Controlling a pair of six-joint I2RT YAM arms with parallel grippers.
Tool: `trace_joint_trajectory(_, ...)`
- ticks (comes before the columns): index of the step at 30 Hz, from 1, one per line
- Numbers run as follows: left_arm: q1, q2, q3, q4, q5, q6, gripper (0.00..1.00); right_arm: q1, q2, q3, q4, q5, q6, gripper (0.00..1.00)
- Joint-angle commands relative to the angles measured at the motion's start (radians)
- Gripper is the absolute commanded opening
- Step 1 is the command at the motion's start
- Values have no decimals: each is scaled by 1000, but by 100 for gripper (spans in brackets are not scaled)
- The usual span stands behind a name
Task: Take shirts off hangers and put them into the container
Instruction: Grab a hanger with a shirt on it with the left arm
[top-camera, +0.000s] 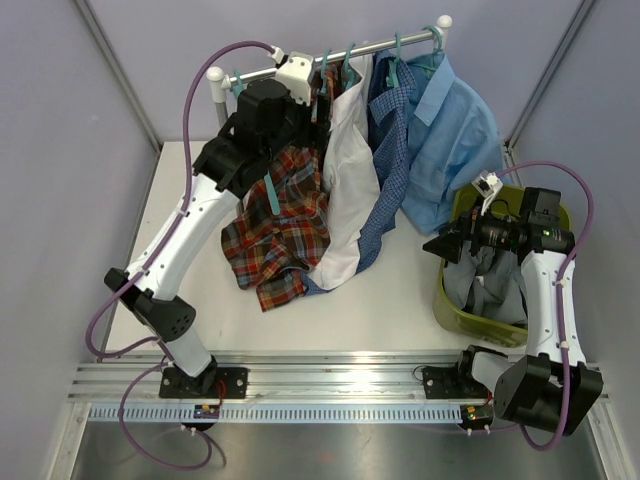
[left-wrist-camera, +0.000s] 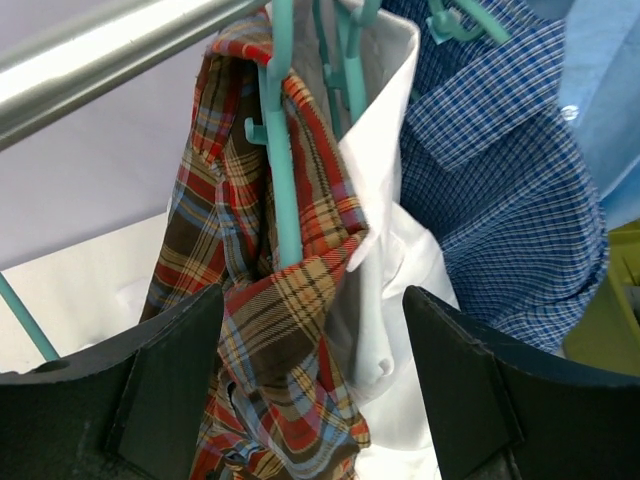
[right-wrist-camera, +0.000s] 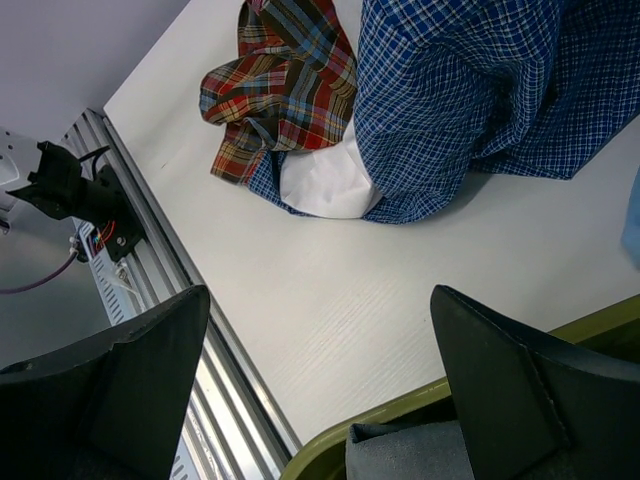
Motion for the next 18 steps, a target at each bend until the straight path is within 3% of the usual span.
trace_joint_trajectory(1, 37, 16, 39, -11, 59, -3, 76, 2, -16, 16, -2, -1, -26, 99)
trace_joint_trajectory(10, 55, 66, 22, 8, 96, 23, 73, 2, -7, 21, -13, 1, -33, 99)
trace_joint_trajectory(18, 57, 88, -26, 38, 81, 72, 58, 1, -7, 21, -17, 7, -39, 99)
